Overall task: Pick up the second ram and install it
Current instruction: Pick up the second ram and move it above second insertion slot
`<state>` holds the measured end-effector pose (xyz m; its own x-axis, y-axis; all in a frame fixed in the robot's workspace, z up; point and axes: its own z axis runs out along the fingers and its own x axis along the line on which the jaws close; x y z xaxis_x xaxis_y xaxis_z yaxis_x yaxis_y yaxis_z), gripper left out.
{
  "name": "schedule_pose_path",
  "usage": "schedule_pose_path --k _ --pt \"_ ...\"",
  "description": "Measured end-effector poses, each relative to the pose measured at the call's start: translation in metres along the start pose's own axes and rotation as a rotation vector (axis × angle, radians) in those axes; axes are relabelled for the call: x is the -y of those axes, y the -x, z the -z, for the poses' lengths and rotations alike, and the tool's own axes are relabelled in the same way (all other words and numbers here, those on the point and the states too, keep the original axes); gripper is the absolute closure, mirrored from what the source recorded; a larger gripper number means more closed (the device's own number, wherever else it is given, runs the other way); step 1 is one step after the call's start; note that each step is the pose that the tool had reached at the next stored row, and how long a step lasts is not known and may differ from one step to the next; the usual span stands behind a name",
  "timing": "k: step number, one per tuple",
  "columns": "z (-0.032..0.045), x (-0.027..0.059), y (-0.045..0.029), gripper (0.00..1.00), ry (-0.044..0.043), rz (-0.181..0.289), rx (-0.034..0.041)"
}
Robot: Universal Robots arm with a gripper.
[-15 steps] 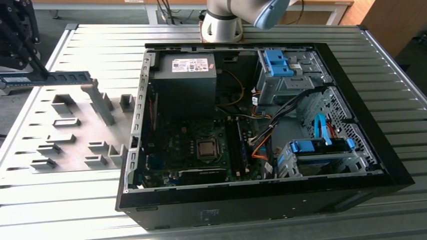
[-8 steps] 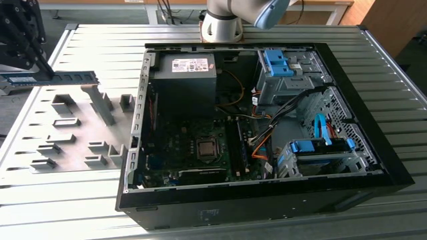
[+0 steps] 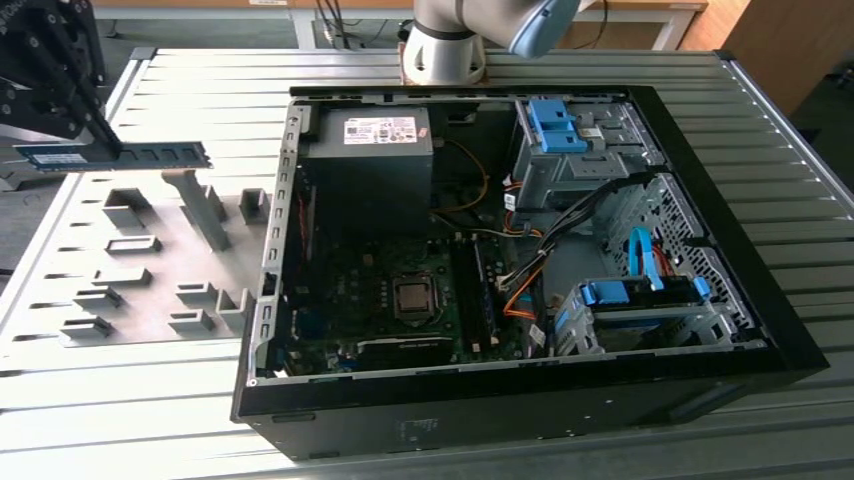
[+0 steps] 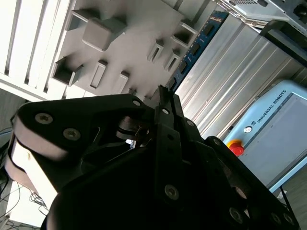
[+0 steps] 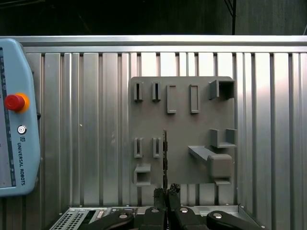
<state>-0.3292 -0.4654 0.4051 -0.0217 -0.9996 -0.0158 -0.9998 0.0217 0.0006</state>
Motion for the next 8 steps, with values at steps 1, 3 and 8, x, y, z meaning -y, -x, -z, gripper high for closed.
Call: schedule_pose_path --k 1,3,8 --pt "0.0000 0.0017 0.0000 0.86 0.0000 0.000 0.0000" --pt "0.0000 0.0054 0.0001 0.86 0.0000 0.000 0.0000" --pt "0.0000 0.0159 0.0003 0.86 0.0000 0.000 0.0000"
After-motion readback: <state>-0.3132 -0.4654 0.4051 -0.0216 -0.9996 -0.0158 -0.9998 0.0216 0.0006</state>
